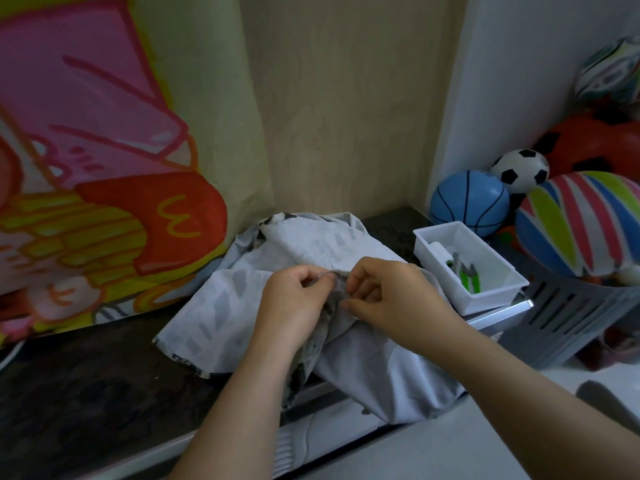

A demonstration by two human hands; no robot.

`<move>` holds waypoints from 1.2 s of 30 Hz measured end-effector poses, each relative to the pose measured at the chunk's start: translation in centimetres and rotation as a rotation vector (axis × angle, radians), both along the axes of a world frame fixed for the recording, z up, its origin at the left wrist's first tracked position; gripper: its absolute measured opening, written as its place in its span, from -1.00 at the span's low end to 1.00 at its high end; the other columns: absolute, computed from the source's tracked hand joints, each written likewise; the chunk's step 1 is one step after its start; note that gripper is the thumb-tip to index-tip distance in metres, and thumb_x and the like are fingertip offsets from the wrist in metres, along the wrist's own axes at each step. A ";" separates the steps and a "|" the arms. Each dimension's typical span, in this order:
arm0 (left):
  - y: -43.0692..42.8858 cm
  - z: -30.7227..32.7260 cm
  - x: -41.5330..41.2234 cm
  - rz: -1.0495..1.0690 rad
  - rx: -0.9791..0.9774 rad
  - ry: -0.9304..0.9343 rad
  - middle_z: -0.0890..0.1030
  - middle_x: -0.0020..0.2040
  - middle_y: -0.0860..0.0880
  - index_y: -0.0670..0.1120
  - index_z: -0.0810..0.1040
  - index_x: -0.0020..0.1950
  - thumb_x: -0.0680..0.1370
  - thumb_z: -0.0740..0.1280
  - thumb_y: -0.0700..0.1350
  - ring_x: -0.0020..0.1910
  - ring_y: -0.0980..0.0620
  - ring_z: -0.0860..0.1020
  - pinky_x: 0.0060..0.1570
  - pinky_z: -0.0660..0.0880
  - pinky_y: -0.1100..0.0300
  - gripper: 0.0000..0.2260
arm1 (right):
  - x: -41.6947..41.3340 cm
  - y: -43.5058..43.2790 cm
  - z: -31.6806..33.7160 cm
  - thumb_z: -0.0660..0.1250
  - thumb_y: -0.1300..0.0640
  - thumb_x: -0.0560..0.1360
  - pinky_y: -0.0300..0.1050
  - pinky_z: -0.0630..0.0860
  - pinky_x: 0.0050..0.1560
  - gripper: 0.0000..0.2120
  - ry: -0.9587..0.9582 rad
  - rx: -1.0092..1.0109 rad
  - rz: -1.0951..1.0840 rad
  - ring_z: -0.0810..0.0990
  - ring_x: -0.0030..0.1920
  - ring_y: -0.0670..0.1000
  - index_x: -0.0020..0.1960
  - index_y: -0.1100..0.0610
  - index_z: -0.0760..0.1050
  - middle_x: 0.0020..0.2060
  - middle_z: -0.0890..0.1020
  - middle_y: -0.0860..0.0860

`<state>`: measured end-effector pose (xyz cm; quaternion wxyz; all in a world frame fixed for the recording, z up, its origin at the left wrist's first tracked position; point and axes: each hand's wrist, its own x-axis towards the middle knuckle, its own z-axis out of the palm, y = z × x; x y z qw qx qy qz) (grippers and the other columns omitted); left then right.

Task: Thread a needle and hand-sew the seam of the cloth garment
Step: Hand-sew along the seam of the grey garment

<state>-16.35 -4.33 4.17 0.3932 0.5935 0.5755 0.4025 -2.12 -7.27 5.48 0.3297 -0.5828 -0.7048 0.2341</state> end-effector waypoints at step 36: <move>-0.2 -0.2 -0.8 -0.297 0.020 -0.005 0.58 -0.37 0.19 0.03 0.63 -0.19 0.54 0.36 -0.06 -0.30 0.25 0.53 -0.15 0.44 0.36 -0.88 | 3.7 1.7 2.6 0.09 0.17 0.63 -0.22 0.55 0.05 -0.83 1.049 -0.073 -0.255 0.63 -0.14 -0.13 -0.04 0.20 0.42 -0.25 0.68 0.00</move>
